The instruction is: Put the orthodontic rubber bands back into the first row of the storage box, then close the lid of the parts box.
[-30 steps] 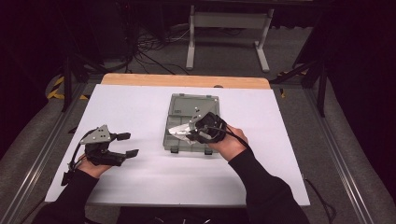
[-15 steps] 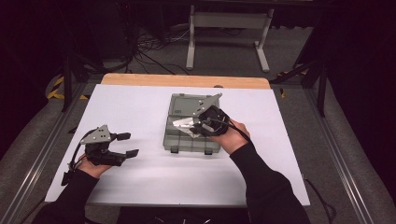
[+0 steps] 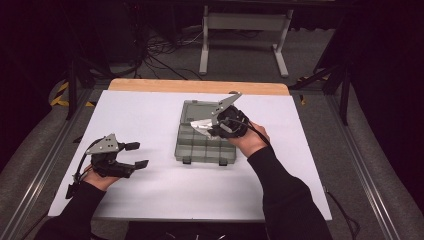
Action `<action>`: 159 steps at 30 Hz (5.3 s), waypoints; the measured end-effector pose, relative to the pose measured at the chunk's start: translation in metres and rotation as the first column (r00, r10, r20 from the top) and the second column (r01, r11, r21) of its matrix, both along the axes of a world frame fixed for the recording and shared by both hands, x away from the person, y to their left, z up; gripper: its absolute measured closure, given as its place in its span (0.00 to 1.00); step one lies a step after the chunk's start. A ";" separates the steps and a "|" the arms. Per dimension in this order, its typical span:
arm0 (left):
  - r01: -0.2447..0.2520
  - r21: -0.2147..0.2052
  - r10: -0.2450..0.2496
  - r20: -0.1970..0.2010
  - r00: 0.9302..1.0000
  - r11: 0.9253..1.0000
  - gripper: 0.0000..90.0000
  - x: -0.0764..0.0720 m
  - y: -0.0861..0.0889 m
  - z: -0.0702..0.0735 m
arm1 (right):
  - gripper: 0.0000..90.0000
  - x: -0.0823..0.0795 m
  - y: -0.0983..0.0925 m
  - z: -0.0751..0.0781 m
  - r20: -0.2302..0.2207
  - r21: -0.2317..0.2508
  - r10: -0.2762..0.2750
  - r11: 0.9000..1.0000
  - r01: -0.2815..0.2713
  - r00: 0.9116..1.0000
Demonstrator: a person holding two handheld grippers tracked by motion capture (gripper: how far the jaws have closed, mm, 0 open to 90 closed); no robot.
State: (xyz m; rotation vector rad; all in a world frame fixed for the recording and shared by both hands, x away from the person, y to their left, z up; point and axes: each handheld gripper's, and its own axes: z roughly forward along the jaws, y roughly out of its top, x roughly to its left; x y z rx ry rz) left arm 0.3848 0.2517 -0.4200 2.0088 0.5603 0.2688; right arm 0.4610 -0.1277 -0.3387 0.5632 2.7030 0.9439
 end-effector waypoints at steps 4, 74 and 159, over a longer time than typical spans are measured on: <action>-0.001 0.003 0.001 0.007 1.000 1.000 0.28 0.001 0.000 0.000 | 0.94 0.006 -0.003 0.001 0.003 -0.003 -0.017 1.000 0.017 1.000; 0.004 0.003 -0.004 0.003 1.000 1.000 0.28 0.001 0.001 0.000 | 0.94 0.053 0.005 -0.077 -0.118 -0.115 -0.092 0.990 0.078 0.989; -0.033 0.048 0.034 -0.029 0.999 0.998 0.99 0.036 -0.043 0.023 | 1.00 0.015 -0.049 -0.022 -0.041 0.033 -0.125 0.991 0.127 0.991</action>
